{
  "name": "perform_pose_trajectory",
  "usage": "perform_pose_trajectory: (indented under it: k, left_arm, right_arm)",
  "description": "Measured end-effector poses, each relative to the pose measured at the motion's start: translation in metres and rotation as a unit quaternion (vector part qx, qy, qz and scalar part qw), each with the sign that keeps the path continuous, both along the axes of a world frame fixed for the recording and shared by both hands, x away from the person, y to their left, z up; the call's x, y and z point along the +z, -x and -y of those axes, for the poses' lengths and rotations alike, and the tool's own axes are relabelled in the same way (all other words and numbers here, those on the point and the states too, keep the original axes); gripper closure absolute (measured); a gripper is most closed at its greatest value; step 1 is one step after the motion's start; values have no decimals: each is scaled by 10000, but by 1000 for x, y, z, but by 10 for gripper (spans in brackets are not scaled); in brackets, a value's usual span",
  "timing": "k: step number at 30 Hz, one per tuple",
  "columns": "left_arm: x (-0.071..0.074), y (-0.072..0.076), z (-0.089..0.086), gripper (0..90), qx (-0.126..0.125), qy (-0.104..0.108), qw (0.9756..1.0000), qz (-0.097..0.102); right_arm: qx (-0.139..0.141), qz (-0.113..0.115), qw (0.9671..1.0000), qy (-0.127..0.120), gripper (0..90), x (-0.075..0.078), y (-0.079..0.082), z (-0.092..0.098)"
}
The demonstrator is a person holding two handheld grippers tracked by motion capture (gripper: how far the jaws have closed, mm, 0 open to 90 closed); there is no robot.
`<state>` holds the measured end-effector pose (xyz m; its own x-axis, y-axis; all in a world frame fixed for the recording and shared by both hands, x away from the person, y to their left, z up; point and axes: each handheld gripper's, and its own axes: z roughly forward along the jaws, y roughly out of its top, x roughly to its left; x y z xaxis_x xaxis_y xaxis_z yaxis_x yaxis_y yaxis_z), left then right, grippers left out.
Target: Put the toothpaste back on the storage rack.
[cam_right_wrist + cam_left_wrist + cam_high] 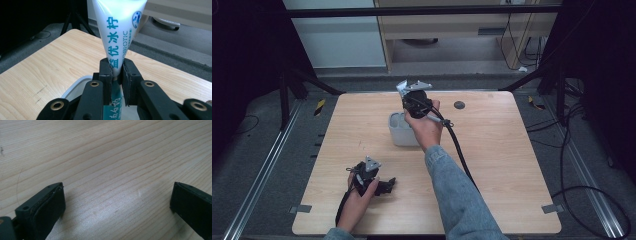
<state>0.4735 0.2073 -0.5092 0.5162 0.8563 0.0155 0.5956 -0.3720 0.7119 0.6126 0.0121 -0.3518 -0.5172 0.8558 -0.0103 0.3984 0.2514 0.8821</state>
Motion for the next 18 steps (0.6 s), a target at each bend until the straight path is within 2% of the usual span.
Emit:
perform_pose_trajectory:
  k: [5, 7, 18]
  left_arm:
    - [0, 0, 0, 0, 0, 1, 10000, 2]
    - [0, 0, 0, 0, -1, -2, 10000, 1]
    - [0, 0, 1, 0, -27, -15, 10000, 0]
  right_arm:
    - [48, -18, 10000, 66, 797, -3, 2, -1]
    - [34, -58, 10000, 9, 797, -4, 2, -1]
    - [-36, -119, 9999, 17, 800, -11, 6, 5]
